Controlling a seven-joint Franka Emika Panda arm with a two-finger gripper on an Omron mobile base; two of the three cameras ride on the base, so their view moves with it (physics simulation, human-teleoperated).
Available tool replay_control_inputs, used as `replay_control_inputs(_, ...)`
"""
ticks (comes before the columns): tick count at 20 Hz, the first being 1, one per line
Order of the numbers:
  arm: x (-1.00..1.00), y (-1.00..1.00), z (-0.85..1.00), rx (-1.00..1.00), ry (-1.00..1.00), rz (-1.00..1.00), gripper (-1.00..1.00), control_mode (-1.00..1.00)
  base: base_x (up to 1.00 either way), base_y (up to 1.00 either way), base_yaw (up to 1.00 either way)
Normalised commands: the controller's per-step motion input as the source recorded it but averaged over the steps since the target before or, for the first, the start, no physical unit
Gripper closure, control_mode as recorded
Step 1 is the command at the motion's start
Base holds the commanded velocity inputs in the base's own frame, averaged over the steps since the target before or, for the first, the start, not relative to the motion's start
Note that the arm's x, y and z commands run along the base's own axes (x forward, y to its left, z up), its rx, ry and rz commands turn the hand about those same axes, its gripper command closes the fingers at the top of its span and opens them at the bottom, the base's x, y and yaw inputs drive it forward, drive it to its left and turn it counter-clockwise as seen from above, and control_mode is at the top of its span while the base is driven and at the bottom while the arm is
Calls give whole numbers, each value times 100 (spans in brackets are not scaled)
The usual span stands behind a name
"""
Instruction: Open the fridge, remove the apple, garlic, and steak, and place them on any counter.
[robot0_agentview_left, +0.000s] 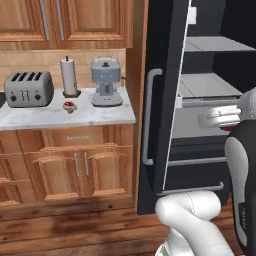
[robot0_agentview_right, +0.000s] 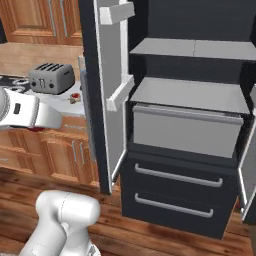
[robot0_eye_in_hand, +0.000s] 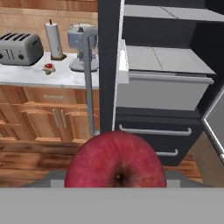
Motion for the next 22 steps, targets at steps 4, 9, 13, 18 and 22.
replay_control_inputs(4, 0, 0, 0, 0, 0, 0, 100, 100, 0, 100, 13)
replay_control_inputs(9, 0, 0, 0, 0, 0, 0, 100, 100, 0, 100, 11)
replay_control_inputs(13, 0, 0, 0, 0, 0, 0, 100, 100, 6, 47, 2)
replay_control_inputs(18, 0, 0, 0, 0, 0, 0, 100, 100, 0, 0, 0)
replay_control_inputs(22, 0, 0, 0, 0, 0, 0, 100, 100, 35, 10, 0)
